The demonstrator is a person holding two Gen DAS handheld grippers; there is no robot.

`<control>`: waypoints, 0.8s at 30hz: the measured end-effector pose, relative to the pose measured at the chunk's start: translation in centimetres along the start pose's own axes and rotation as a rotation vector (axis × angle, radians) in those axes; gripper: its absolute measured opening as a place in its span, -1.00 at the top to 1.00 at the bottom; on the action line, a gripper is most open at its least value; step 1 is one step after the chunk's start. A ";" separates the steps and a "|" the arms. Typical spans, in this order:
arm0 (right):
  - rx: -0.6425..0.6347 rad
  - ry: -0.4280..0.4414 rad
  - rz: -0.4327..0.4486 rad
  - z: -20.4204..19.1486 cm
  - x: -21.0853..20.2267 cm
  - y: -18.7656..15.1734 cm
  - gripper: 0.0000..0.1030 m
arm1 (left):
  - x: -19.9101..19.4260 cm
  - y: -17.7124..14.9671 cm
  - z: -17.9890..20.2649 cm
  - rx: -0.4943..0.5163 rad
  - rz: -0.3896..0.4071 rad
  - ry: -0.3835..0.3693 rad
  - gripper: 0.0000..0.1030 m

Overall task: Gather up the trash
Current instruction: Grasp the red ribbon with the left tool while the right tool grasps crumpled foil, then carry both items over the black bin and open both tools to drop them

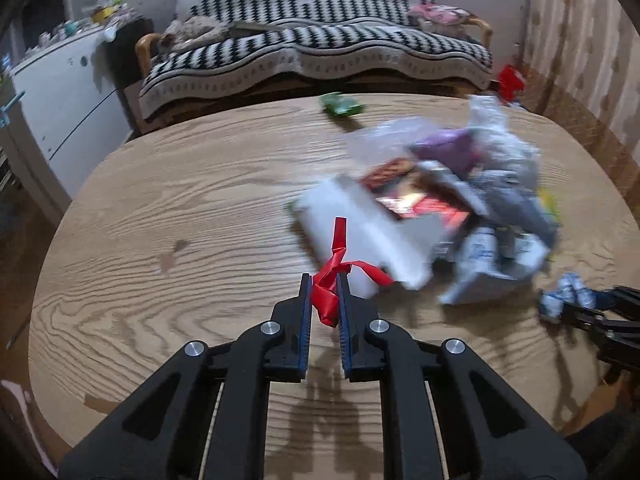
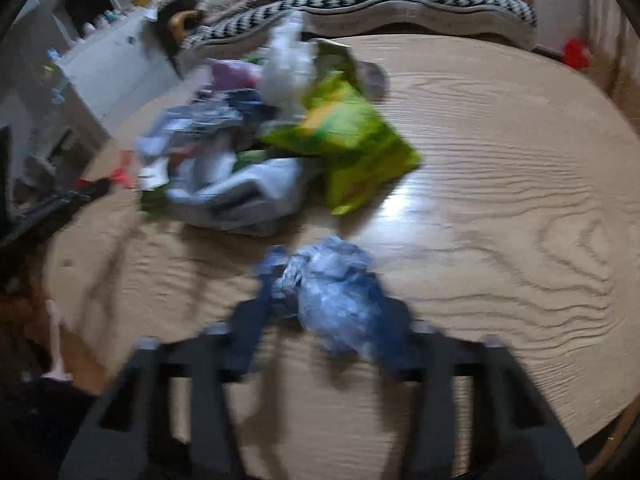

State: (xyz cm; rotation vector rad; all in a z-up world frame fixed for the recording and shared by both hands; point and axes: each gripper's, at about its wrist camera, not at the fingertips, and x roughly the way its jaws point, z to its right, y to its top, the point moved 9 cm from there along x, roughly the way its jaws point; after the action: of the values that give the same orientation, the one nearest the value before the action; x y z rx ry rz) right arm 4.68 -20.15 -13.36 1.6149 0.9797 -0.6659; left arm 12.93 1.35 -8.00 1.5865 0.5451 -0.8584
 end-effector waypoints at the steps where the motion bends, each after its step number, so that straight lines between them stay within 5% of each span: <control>1: -0.016 -0.004 0.001 -0.2 -0.2 -0.2 0.32 | -0.5 0.1 1.2 0.015 0.009 -0.011 0.79; 6: -0.004 -0.017 0.066 1.4 -3.1 -0.1 0.34 | -2.1 0.6 6.6 0.080 0.042 -0.071 0.79; 13: 0.140 -0.160 0.234 11.5 -11.7 -1.7 0.34 | -3.9 1.7 17.4 0.181 0.085 -0.212 0.79; 24: 0.549 -0.464 0.298 34.2 -23.3 -15.9 0.33 | -7.3 -0.9 39.9 0.410 0.111 -0.515 0.79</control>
State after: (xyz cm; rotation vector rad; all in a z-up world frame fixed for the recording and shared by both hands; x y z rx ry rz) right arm -18.56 -57.83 -11.03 1.9010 0.2123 -1.0989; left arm -1.26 -36.45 -4.37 1.6492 -0.0937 -1.2961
